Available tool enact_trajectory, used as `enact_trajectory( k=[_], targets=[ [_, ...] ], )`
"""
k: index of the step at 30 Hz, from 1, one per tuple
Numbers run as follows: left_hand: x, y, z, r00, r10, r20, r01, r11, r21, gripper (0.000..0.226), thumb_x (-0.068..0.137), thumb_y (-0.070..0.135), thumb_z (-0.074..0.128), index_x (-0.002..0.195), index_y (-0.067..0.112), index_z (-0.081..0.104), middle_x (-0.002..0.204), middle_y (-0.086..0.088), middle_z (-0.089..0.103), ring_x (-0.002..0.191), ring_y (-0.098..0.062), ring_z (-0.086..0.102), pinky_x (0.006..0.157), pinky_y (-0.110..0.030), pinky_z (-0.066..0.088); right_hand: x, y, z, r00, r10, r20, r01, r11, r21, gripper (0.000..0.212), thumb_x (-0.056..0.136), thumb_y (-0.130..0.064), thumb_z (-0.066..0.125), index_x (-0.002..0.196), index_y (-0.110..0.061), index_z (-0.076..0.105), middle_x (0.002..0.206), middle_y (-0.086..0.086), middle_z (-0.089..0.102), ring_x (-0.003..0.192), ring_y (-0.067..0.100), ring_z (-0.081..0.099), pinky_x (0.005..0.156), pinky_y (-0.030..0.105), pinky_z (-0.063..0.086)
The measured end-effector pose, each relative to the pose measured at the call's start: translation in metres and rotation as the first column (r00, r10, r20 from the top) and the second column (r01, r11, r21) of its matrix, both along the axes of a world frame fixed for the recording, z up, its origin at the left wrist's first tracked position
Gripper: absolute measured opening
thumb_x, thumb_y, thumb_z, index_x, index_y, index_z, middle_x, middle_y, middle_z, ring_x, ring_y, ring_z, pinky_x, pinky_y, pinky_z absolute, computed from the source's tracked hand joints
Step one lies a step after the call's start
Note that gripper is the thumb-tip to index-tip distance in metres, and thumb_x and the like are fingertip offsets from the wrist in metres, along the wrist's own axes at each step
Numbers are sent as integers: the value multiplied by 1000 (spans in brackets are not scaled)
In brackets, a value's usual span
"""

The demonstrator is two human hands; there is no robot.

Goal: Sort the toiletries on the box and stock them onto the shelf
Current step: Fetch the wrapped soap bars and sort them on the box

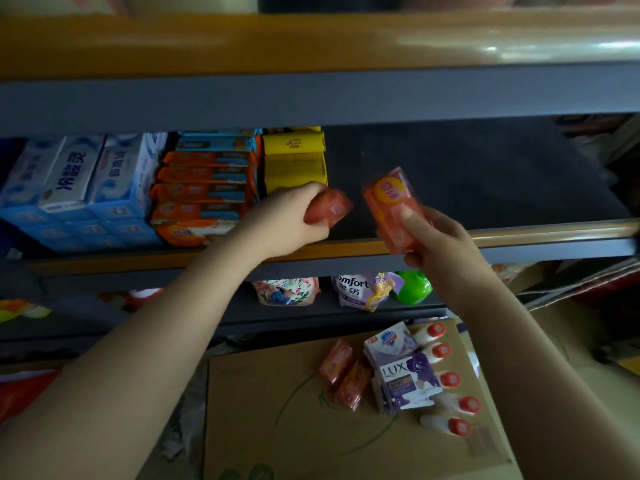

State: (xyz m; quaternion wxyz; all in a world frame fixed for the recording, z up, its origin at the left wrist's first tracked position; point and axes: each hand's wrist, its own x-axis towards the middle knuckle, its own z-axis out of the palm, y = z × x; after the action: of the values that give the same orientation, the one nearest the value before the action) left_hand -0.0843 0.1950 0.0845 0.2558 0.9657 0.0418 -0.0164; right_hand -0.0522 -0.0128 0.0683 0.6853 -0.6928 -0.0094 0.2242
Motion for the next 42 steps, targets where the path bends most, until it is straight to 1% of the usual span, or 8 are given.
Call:
enact_trajectory(
  k=[7,11,14,21,27,32,37,42],
  targets=[
    [-64,-18,-22,967,253,-6,-117,426,-897,20,91,15,54,106,28,56,95,14,66,87,3,64,79,-18,51,-45,-7,-9,969,66,238,-54,997,-59,44,74,7,70,99,-24,52,94,-2,66,83,8,64,72,15,52],
    [-84,-38,-49,910,206,-360,-328,-173,-929,34,94,24,38,122,13,54,99,-5,69,94,-20,63,94,-42,45,-64,-6,-23,850,153,505,-39,973,-229,45,68,-14,77,89,-35,44,104,-11,59,99,18,60,84,33,52],
    [-99,-45,-61,914,53,-403,-367,-322,-873,39,88,33,40,119,15,57,103,-5,70,96,-17,65,89,-33,48,-72,-5,-33,741,219,635,62,919,-389,46,63,3,68,95,-26,51,106,-8,55,106,19,48,87,44,46],
    [-119,-38,-82,939,82,-335,-305,-252,-918,43,82,8,56,124,17,52,117,-9,63,107,-22,61,94,-40,47,-88,-12,-45,804,226,549,63,887,-458,43,72,8,67,103,-19,57,99,-25,52,96,4,48,82,16,39],
    [-136,-34,-86,982,188,30,-99,641,-761,47,81,-4,64,106,30,42,110,11,56,97,13,56,86,-11,43,-109,-15,-57,1000,-3,-24,-2,979,-205,6,86,-18,64,92,-17,64,88,8,69,75,17,62,72,32,51],
    [-144,-30,-92,939,-20,342,153,918,-367,36,79,22,59,112,26,48,121,14,54,115,-8,53,97,-32,44,-121,-14,-69,885,-95,-457,134,990,53,21,91,-26,58,98,-7,60,76,9,66,55,13,63,48,23,49],
    [-149,-43,-105,968,243,-57,-229,774,-590,40,85,22,66,121,13,53,110,6,61,92,-4,60,76,-12,48,-127,-18,-81,733,12,-680,217,943,251,15,89,-22,55,98,-10,57,74,4,70,57,12,67,47,20,52],
    [-159,-60,-134,559,57,-827,-827,-23,-561,25,89,31,56,99,10,63,76,-5,70,63,-13,65,53,-25,53,-145,-28,-109,615,84,-784,155,962,224,24,81,-23,60,101,-9,59,84,9,71,64,16,69,53,24,56]
  ],
)
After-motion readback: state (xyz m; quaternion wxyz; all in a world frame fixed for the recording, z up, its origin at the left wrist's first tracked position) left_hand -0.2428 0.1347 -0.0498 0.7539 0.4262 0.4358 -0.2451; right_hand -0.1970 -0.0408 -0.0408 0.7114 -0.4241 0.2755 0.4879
